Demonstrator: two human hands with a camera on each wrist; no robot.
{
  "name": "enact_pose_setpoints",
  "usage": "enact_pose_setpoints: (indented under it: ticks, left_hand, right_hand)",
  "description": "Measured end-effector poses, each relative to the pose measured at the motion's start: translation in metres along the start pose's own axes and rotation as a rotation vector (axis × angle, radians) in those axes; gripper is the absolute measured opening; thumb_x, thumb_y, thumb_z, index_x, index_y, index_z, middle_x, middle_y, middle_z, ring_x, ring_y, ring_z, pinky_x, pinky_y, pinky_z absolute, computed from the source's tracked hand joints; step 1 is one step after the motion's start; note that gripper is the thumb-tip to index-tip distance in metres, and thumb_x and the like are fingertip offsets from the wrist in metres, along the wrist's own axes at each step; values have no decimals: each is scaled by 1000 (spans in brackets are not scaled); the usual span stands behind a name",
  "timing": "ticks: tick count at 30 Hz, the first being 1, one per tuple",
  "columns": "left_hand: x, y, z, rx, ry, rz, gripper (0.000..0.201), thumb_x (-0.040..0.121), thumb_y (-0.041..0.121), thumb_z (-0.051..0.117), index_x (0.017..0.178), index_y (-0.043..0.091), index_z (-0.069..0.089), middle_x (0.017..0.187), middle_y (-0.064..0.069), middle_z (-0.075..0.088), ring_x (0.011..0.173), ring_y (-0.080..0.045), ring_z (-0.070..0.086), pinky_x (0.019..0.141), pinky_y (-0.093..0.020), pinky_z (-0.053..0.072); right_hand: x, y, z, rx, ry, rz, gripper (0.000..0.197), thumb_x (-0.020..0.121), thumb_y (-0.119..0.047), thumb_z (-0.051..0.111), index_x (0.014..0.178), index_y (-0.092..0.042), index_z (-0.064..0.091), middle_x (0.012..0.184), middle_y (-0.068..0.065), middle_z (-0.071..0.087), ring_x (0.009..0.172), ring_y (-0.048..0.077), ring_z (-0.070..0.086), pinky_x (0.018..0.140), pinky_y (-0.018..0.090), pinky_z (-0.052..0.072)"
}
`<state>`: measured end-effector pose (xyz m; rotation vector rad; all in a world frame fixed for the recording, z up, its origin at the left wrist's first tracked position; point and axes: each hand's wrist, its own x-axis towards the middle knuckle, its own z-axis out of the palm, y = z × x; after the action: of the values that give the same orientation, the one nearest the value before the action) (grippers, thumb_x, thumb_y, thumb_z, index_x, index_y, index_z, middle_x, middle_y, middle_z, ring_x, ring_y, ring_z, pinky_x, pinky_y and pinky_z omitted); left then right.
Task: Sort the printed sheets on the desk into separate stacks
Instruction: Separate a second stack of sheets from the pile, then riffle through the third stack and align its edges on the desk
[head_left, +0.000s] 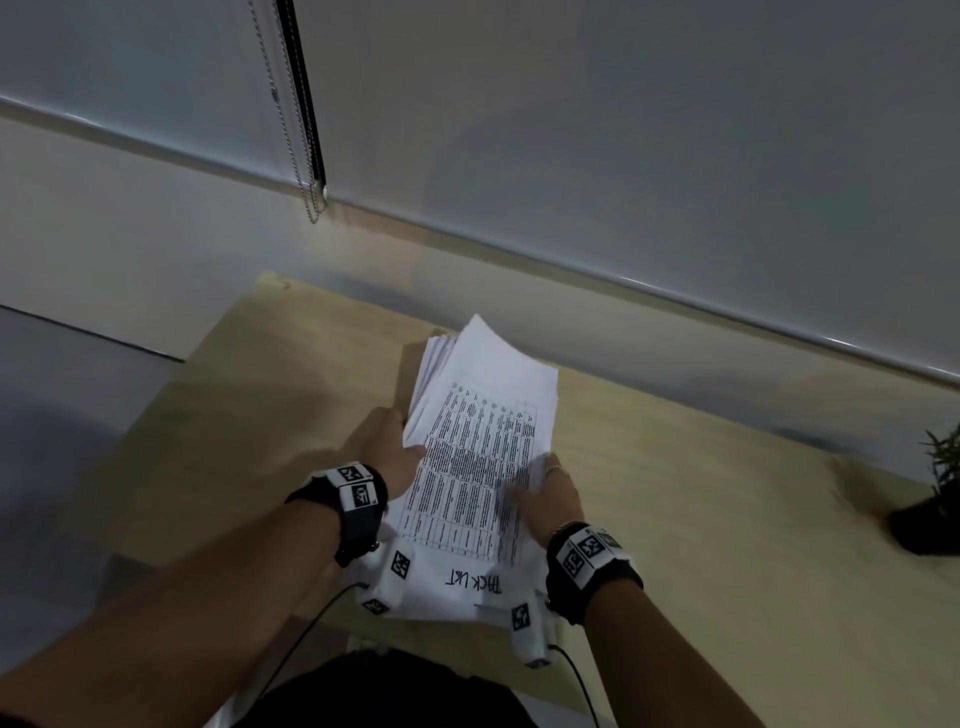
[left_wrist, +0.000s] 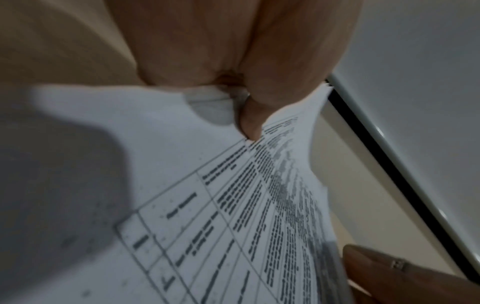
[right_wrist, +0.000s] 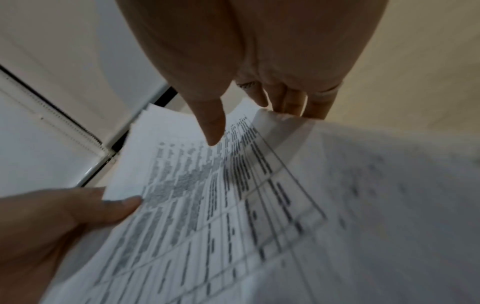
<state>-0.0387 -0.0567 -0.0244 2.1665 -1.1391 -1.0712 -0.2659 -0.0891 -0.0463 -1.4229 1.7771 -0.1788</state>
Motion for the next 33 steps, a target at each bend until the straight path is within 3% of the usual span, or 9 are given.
enact_pose_setpoints:
  ticks: [4,7,10,15,18,20,24,29,33]
  left_hand:
    - [-12,18,-24,-306,-68,148,35,94,11,62,128,16,55,115,-2,70,97,-14,68,73,-22,51]
    - [-20,44,-49,-541,-147,258,41,93,5,61,132,17,54,119,2,70,107,-13,69,91,-34,54]
    - [-23,72,-72,-582,-81,418,38,95,4,59,130,18,54,118,6,70,109,-7,68,91,-23,52]
    - [-36,98,-85,-535,136,643,46,95,15,55,139,11,45,129,0,62,119,-2,58,100,-15,43]
    - [-38,76,-70,-451,-12,573,59,94,25,53,146,22,26,144,2,48,129,-1,49,108,-24,39]
    - [-40,63,-61,-409,-71,530,63,91,28,58,141,26,20,147,1,43,131,-3,47,111,-34,41]
    - [-47,76,-64,-508,2,544,60,89,19,65,131,21,22,127,11,51,109,13,57,97,-21,50]
    - [-70,117,-80,-642,299,778,58,92,7,58,135,19,21,115,3,47,95,9,60,82,-8,47]
    - [-78,138,-87,-504,527,899,37,95,18,55,131,18,48,117,-7,52,105,-4,56,91,-19,46]
  right_hand:
    - [2,-17,-33,424,50,-11,113,66,-31,89,153,-12,20,144,10,50,127,29,53,106,48,45]
    - [-11,-49,-72,604,103,-174,72,66,-21,90,129,-10,57,112,6,72,93,20,72,75,36,62]
    - [-36,-86,-106,710,180,-315,30,72,-12,85,100,-8,73,85,-2,78,79,19,76,63,32,61]
    - [-71,-108,-129,764,319,-588,17,79,-3,78,95,2,74,89,-7,76,78,2,73,65,18,58]
    - [-70,-93,-111,649,331,-541,15,76,-3,80,89,-6,73,83,-10,70,67,-14,66,57,6,50]
    - [-69,-83,-100,626,298,-471,21,73,-4,83,90,1,71,81,-4,72,63,-11,67,54,8,50]
    - [-73,-88,-104,702,347,-449,31,72,-6,84,98,4,71,81,-2,73,66,-1,70,56,16,53]
    - [-94,-119,-127,816,502,-646,47,76,-6,81,115,-16,58,104,-5,67,92,0,67,77,18,54]
    - [-100,-133,-136,723,567,-811,27,83,-8,76,108,-3,64,99,9,71,93,12,68,82,27,55]
